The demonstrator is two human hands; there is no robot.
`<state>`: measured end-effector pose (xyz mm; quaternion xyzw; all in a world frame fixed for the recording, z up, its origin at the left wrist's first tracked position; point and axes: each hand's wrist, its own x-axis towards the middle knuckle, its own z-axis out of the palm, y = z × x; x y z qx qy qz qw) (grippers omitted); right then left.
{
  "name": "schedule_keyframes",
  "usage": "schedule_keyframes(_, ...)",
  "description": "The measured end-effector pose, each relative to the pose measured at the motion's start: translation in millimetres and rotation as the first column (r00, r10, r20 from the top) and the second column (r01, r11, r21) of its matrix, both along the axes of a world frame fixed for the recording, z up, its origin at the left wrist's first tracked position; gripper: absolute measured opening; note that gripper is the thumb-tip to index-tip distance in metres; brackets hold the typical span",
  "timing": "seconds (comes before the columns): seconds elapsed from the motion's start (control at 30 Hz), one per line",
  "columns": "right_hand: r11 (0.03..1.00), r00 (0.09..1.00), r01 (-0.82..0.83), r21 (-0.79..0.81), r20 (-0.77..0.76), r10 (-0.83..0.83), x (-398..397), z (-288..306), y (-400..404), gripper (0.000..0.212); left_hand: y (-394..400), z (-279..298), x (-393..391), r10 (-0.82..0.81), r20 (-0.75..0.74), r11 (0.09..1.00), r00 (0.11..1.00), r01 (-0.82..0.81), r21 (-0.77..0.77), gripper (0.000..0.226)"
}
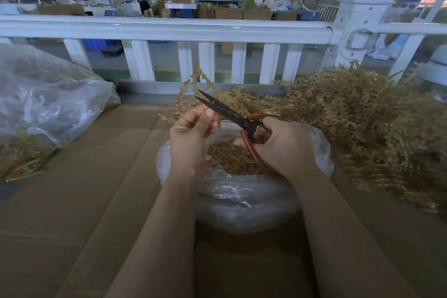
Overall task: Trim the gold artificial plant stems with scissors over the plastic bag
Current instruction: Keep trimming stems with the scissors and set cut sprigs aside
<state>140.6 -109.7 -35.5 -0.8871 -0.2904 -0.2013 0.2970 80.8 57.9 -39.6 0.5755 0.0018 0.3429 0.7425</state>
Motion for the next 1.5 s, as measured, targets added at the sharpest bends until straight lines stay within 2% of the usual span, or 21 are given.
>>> schedule_keyframes(0.07, 1.0, 1.0, 0.004, -0.014, 0.007, -0.003, -1.9, 1.1, -0.1, 0.04, 0.3, -0.6, 0.9, 0.009, -0.002, 1.0, 1.0, -0.009, 0.007, 0.03)
schedule_keyframes(0.2, 1.0, 0.999, 0.025, 0.0, 0.043, -0.025, -3.0, 0.7, 0.8, 0.042, -0.5, -1.5, 2.2, 0.045, -0.005, 0.997, 0.999, -0.045, 0.063, 0.032)
schedule_keyframes(0.3, 1.0, 0.997, 0.019, 0.012, 0.071, -0.02, -3.6, 1.2, 0.2, 0.035, -1.4, -1.3, 2.1, 0.062, -0.019, 0.995, 0.998, -0.06, 0.077, 0.036)
schedule_keyframes(0.47, 0.999, 0.998, -0.006, 0.032, 0.057, 0.004, -5.8, 2.3, 0.0, 0.032, -2.5, -0.9, 2.8, 0.07, -0.022, 0.996, 0.997, -0.069, 0.055, 0.016)
schedule_keyframes(0.63, 0.999, 0.999, -0.018, 0.044, 0.046, 0.016, -4.5, 3.2, 0.2, 0.04, -1.2, -1.1, 3.1, 0.063, -0.038, 0.997, 0.997, -0.061, 0.047, 0.01)
schedule_keyframes(0.83, 0.997, 1.0, -0.017, 0.074, 0.02, 0.016, 0.1, -0.4, 0.7, 0.052, -2.5, -0.2, 3.4, 0.047, -0.037, 0.999, 0.998, -0.046, 0.029, 0.013)
schedule_keyframes(0.97, 0.997, 0.997, -0.023, 0.068, -0.075, 0.028, 2.0, -1.1, -0.9, 0.054, -3.9, 3.0, -0.5, 0.037, -0.055, 0.995, 0.998, -0.041, -0.089, 0.016)
schedule_keyframes(1.03, 0.991, 0.989, -0.03, 0.132, -0.137, 0.048, 1.3, -0.4, -0.8, 0.055, -3.8, 4.5, -3.0, 0.022, -0.058, 0.985, 0.998, -0.032, -0.169, 0.018)
schedule_keyframes(1.1, 0.964, 0.966, -0.047, 0.262, -0.233, 0.11, 0.1, 2.4, 0.8, 0.054, -5.2, 6.1, -4.4, 0.006, -0.076, 0.977, 0.997, -0.022, -0.21, 0.016)
schedule_keyframes(1.17, 0.916, 0.928, -0.062, 0.397, -0.315, 0.2, -2.2, 7.2, 3.6, 0.044, -7.9, 6.8, -3.9, -0.004, -0.109, 0.976, 0.994, -0.02, -0.218, 0.012)
schedule_keyframes(1.3, 0.837, 0.857, -0.092, 0.539, -0.386, 0.342, -8.1, 15.7, 8.7, 0.036, -15.7, 5.5, -2.6, -0.033, -0.183, 0.989, 0.983, 0.005, -0.151, 0.009)
schedule_keyframes(1.4, 0.822, 0.826, -0.108, 0.559, -0.41, 0.387, -12.3, 19.9, 12.1, 0.034, -22.4, 4.5, -4.2, -0.057, -0.193, 0.998, 0.98, 0.05, -0.041, 0.014)
schedule_keyframes(1.5, 0.797, 0.805, -0.09, 0.597, -0.427, 0.411, -11.3, 19.1, 13.5, 0.023, -25.4, 4.8, -5.0, -0.103, -0.183, 0.995, 0.978, 0.1, -0.03, 0.014)
